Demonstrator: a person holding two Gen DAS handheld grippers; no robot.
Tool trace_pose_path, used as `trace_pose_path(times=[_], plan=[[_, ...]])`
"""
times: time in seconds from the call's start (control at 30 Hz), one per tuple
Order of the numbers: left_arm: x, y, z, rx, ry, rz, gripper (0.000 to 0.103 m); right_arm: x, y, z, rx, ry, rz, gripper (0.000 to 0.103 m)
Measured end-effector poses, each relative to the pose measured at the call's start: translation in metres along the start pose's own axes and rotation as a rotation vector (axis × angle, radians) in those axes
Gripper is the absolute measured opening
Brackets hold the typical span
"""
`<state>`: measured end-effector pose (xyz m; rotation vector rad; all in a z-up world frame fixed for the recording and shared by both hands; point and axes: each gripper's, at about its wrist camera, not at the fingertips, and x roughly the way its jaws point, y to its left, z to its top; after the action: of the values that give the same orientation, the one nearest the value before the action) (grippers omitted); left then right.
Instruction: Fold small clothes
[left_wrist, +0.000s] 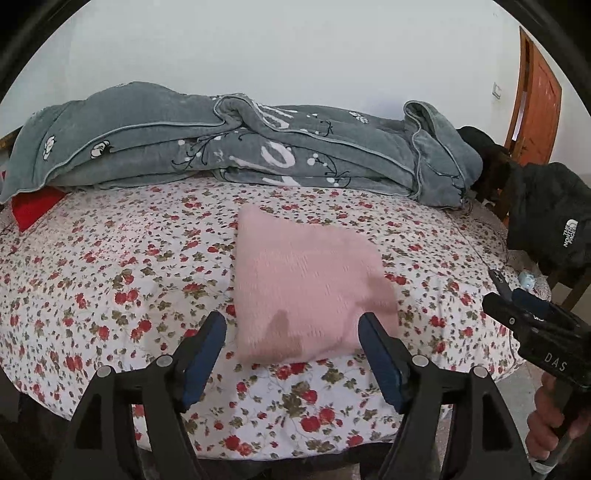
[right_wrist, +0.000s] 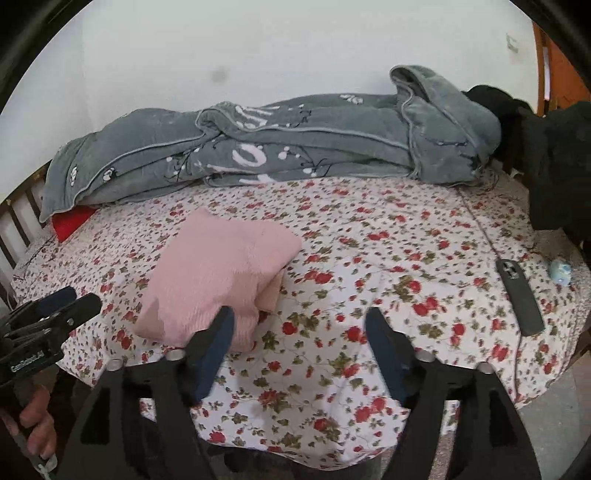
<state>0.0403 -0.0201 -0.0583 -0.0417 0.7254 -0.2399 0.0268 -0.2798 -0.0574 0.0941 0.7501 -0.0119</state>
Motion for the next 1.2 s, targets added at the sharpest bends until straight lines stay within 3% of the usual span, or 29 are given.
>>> trace_pose_path(times=[0.17, 1.2], plan=[[-0.009, -0.006, -0.002, 0.009, -0.012, 0.02, 0.074, -0.009, -0.002, -0.003, -0.01, -0.015, -0.025, 0.086], [-0.021, -0.009, -0.001, 0.013, -0.029, 0.036, 0.075, -0.021, 0.002, -0.009, 0.0, -0.03, -0.021, 0.086]])
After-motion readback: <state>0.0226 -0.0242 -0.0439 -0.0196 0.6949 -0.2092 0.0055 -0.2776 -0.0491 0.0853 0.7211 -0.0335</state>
